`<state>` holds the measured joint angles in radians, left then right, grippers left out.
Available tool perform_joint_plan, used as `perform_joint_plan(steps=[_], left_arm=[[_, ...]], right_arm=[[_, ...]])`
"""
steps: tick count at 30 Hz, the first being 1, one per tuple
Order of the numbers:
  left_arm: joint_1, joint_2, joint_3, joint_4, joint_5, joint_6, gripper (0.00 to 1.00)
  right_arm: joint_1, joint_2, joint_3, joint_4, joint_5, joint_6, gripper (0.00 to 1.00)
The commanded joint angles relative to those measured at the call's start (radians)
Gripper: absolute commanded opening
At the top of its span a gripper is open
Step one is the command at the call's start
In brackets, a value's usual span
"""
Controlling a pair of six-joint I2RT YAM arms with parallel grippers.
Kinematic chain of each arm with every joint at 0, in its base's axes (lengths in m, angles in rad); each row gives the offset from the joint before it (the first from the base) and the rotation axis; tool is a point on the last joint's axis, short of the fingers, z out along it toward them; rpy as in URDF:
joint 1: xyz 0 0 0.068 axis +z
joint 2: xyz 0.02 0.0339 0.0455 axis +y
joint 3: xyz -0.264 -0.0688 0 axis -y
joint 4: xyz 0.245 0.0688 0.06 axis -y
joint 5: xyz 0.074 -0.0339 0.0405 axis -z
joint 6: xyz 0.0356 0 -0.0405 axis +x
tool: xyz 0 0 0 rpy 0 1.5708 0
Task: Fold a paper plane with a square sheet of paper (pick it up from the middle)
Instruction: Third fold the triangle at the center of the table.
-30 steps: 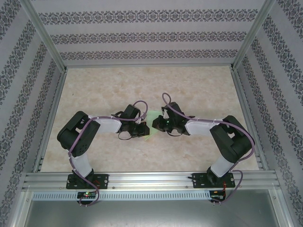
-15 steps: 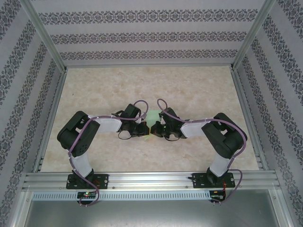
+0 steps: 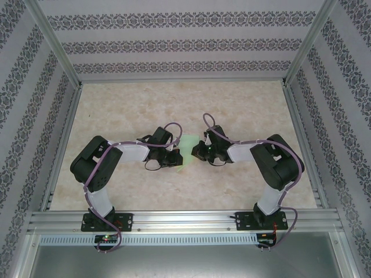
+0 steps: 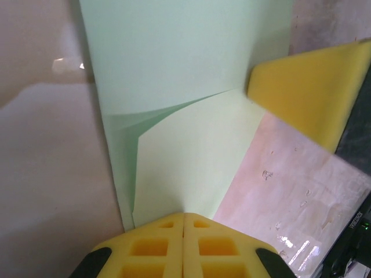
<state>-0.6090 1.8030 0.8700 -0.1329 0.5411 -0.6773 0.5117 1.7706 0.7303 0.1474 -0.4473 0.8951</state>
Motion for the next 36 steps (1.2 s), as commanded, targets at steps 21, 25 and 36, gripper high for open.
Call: perform_joint_plan(steps=[21, 25, 36], left_arm=[[0.007, 0.021, -0.017, -0.134, -0.109, 0.040, 0.08], [0.007, 0.017, -0.008, -0.135, -0.101, 0.043, 0.09], [0.007, -0.103, 0.021, -0.145, -0.054, 0.039, 0.15]], right_arm=[[0.014, 0.003, 0.042, 0.044, -0.027, -0.038, 0.11], [0.042, 0.066, 0.054, 0.043, -0.002, -0.018, 0.09], [0.043, 0.127, 0.018, 0.078, 0.021, -0.013, 0.08]])
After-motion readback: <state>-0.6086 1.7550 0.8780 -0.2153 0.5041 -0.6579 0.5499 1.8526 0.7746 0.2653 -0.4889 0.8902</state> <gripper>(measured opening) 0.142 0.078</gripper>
